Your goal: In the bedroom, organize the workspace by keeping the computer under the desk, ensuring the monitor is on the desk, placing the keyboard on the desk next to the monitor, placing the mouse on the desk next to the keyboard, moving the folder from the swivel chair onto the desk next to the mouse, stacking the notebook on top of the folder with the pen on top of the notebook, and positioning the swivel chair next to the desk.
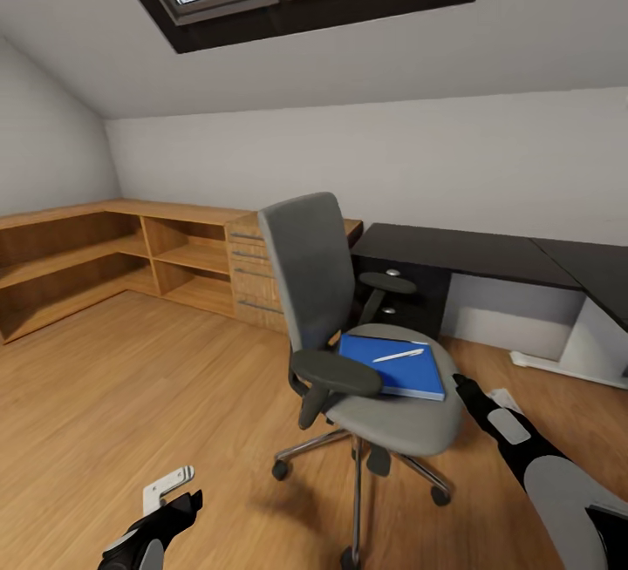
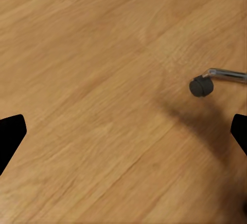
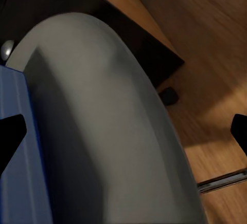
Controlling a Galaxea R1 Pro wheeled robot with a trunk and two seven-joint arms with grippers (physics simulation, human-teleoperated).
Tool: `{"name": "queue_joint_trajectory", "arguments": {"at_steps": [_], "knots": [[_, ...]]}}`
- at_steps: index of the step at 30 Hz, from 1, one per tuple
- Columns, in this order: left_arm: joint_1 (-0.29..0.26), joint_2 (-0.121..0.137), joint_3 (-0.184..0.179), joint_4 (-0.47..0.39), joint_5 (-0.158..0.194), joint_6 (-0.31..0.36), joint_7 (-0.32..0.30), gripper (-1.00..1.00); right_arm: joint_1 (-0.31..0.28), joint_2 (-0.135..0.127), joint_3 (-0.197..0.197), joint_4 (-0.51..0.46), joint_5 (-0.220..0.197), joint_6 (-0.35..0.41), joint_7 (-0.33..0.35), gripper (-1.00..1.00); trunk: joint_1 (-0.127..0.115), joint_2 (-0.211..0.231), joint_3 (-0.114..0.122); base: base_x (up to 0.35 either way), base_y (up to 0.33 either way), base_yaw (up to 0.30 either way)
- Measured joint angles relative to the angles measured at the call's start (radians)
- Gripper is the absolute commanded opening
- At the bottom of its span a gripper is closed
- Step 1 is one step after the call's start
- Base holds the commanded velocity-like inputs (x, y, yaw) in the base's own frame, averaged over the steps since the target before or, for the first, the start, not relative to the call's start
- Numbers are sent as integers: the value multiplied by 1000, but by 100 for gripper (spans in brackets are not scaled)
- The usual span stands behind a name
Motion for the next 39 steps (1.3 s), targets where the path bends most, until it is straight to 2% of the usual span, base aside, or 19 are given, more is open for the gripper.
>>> {"name": "queue_joint_trajectory", "arguments": {"at_steps": [9,24,28,31,39], "knots": [[0,0,0,0,1,0,0,100,0,-4,0,1,-1,0,0,100,0,0,0,244,-31,0],[0,-2,-3,0,2,1,1,100,0,-13,-1,2,-1,1,-1,100,0,0,0,116,-5,6],[0,-1,0,-1,2,2,1,100,-1,-15,-3,1,10,1,-4,100,0,0,-2,6,0,137],[0,-1,0,-1,2,2,1,100,0,-14,0,2,-1,1,-1,100,0,0,-5,1,0,193],[0,-1,0,-1,2,2,1,100,0,-13,-2,4,2,1,-1,100,0,0,-13,0,0,199]]}}
